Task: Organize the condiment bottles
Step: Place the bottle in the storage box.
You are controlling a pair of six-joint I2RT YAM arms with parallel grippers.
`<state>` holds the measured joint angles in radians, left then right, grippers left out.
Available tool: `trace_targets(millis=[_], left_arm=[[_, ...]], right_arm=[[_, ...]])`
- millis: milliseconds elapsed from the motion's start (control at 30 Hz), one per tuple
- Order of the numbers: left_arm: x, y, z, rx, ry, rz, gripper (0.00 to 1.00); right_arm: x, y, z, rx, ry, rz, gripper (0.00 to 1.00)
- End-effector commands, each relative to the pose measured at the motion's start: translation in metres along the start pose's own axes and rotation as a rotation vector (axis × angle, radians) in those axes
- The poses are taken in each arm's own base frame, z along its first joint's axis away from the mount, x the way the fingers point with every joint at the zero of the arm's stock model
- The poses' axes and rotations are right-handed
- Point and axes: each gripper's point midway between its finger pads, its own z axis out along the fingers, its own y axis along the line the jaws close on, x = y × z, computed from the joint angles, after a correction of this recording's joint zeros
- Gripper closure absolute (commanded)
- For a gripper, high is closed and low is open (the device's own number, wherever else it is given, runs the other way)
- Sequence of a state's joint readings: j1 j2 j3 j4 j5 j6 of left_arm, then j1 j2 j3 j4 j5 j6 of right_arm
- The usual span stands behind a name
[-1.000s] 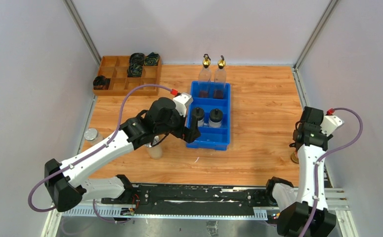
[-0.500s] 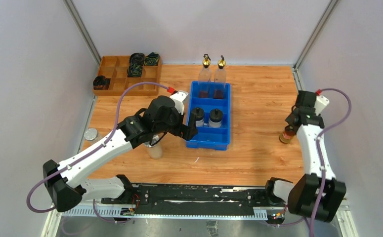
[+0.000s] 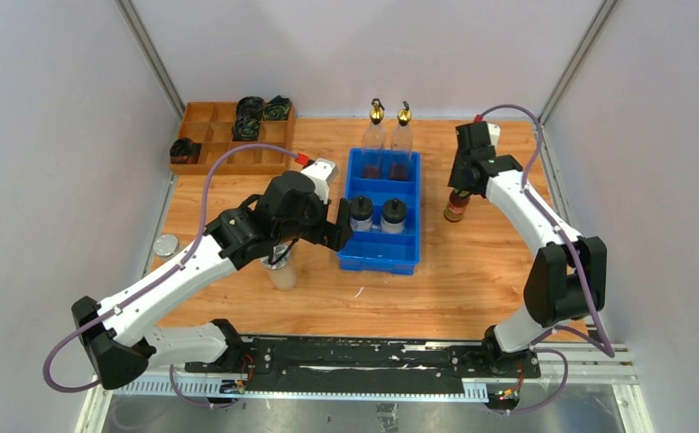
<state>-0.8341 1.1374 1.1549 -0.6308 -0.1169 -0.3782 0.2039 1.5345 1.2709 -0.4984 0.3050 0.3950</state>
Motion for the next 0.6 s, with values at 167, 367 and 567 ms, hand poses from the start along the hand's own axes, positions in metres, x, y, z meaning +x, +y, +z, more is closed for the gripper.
trace_targets(millis=[167,367,567], left_arm=[[-0.010,0.005,-0.004,-0.036,-0.017,0.005,0.00],[-0.009,0.007,-0.003,-0.044,-0.010,0.007,0.00],[-0.008,0.005,-0.001,-0.037,-0.003,0.005,0.00]], right_arm=[[0.008,0.043,-0.029,-0.050,0.043,-0.193,1.00],[-0.024,0.048,-0.056,-0.076,-0.022,-0.215,1.00],[-0.056,0.062,-0.084,-0.120,-0.093,-0.239,1.00]])
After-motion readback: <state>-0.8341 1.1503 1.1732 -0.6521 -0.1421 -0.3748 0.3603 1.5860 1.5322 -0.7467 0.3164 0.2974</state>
